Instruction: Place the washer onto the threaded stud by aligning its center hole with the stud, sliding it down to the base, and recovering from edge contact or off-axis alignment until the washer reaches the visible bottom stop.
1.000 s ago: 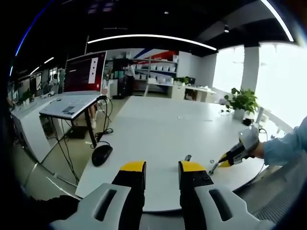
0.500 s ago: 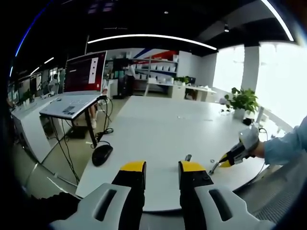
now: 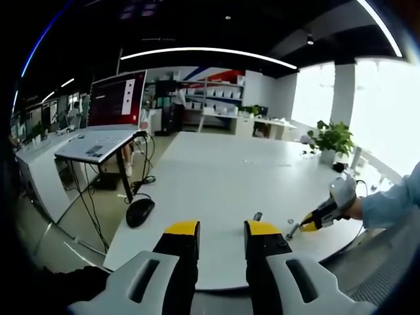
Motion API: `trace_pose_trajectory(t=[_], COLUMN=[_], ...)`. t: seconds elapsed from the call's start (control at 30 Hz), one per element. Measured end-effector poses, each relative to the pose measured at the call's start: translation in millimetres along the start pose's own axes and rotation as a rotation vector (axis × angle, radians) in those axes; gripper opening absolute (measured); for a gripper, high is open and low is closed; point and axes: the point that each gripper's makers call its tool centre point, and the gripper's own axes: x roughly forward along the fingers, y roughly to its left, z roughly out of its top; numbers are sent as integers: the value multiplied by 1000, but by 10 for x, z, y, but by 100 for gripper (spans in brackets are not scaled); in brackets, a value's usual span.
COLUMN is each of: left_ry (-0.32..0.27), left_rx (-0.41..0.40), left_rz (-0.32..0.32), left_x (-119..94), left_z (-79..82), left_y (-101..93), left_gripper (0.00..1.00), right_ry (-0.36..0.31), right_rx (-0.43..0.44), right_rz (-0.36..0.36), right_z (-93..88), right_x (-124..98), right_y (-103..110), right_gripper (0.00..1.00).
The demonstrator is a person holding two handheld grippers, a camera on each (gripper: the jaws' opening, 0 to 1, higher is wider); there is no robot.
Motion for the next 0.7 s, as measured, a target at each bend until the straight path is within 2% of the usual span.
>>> trace_pose_trajectory(t=[0.23,0.7], left_ry=[1,3], left_rx=[0,2], left_rz=[0,0], left_x=[2,-2], left_z=[-2,-3], left_y=[0,-6], left_gripper=[25,25], right_ry=[0,-48], right_rx=[-39,-18], right_rz=[-18,-25], right_z=[37,185], right_x=[9,-80], right_y=[-19,-46], right_gripper=[13,13])
